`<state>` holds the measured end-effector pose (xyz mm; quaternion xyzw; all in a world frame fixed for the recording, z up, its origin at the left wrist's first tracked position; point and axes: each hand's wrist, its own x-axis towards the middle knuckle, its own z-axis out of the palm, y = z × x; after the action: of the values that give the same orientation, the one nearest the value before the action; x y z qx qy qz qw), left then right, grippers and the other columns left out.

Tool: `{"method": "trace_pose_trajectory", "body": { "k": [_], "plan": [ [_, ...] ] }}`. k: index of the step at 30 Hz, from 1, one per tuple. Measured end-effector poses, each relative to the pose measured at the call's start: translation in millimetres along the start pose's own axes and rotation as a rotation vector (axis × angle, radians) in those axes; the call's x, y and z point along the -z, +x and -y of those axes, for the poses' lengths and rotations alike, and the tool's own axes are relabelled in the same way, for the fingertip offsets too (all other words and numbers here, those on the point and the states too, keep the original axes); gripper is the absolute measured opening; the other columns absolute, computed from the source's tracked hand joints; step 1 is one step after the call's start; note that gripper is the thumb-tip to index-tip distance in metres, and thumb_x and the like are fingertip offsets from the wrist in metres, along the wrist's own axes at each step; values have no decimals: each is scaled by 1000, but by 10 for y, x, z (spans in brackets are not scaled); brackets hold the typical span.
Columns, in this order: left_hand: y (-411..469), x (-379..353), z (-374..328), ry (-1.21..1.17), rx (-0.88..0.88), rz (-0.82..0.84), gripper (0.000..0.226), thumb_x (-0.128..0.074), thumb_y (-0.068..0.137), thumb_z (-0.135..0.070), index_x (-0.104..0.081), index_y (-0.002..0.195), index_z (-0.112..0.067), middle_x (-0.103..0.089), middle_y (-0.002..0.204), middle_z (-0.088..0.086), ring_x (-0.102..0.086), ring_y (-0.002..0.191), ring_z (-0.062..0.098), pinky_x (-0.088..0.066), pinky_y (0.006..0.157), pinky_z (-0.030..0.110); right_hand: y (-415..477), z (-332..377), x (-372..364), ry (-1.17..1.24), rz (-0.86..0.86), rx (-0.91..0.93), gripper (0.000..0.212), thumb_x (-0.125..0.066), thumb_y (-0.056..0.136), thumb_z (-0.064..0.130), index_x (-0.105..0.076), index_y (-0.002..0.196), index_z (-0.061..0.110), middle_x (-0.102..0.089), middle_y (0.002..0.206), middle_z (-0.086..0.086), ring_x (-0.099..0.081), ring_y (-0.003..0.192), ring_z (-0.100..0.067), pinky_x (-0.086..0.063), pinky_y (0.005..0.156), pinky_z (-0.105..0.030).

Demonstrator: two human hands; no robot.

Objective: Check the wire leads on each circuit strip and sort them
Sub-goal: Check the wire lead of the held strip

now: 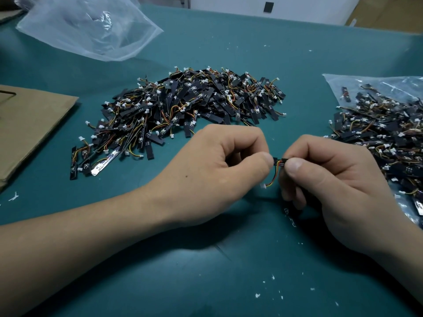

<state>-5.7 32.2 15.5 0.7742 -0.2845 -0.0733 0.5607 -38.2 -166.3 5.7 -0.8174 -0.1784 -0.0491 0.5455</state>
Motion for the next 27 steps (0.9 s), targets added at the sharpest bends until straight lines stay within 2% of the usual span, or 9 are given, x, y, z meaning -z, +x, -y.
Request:
{"method": "trace_pose_trajectory", "body": {
  "k": [3,6,8,13,19,21,24,26,27],
  "plan": [
    [-6,-4,-2,2,-6,-3,23,-59,91,-15,-62,69,-9,-53,58,10,-41,52,13,-35,49,25,-5,-7,16,6,19,4,25,-53,91,32,-60,71,17,-57,54,-3,-49,48,-10,-39,52,-20],
    [-5,-3,3,-19,-25,6,24,-58,92,-16,-61,70,-7,-55,62,15,-48,57,28,-38,52,33,-5,-13,23,20,22,16,25,-53,91,31,-60,72,18,-54,53,-3,-46,48,-9,-38,52,-19],
    [-4,2,7,-18,-29,11,25,-57,92,-15,-60,69,-5,-55,62,17,-47,59,30,-38,53,34,-4,-22,19,19,29,10,24,-53,92,32,-61,73,19,-54,53,-3,-47,48,-10,-38,52,-20],
    [-15,7,-4,-12,-33,-12,24,-56,87,-8,-56,63,-10,-50,56,7,-38,53,4,-32,51,19,-3,-19,25,55,75,4,34,-49,93,34,-57,68,13,-53,55,-7,-48,50,-15,-38,53,-22],
    [-4,7,34,-50,-25,17,25,-52,91,-13,-58,67,-8,-53,60,5,-44,59,8,-37,57,28,-12,-25,67,35,191,-14,41,-50,90,35,-41,58,12,-35,50,-7,-31,48,-13,-28,48,-25],
    [6,15,64,-90,-20,-95,27,-49,95,-19,-65,78,-6,-59,67,1,-51,66,5,-39,63,23,-15,-36,42,59,114,9,41,-50,91,32,-38,57,14,-30,50,-6,-29,47,-15,-24,47,-28],
    [28,21,85,-40,22,-307,21,-50,94,-21,-70,92,-15,-66,82,-6,-54,74,0,-39,69,14,2,-39,12,193,-237,59,35,-46,100,30,-55,69,19,-41,53,-2,-33,44,-23,-27,45,-24],
    [16,-8,95,120,52,-330,20,-54,91,-25,-69,105,-24,-65,97,-15,-55,84,-5,-40,78,13,38,-39,17,255,-388,28,27,-44,103,32,-67,90,27,-51,57,2,-36,42,-18,-29,42,-18],
    [0,-35,103,255,59,-291,28,-53,90,-30,-66,115,-28,-63,112,-18,-55,101,-4,-40,92,17,53,-43,19,261,-405,4,26,-45,103,32,-69,95,27,-52,58,2,-37,41,-16,-30,41,-17]
  ]
}}
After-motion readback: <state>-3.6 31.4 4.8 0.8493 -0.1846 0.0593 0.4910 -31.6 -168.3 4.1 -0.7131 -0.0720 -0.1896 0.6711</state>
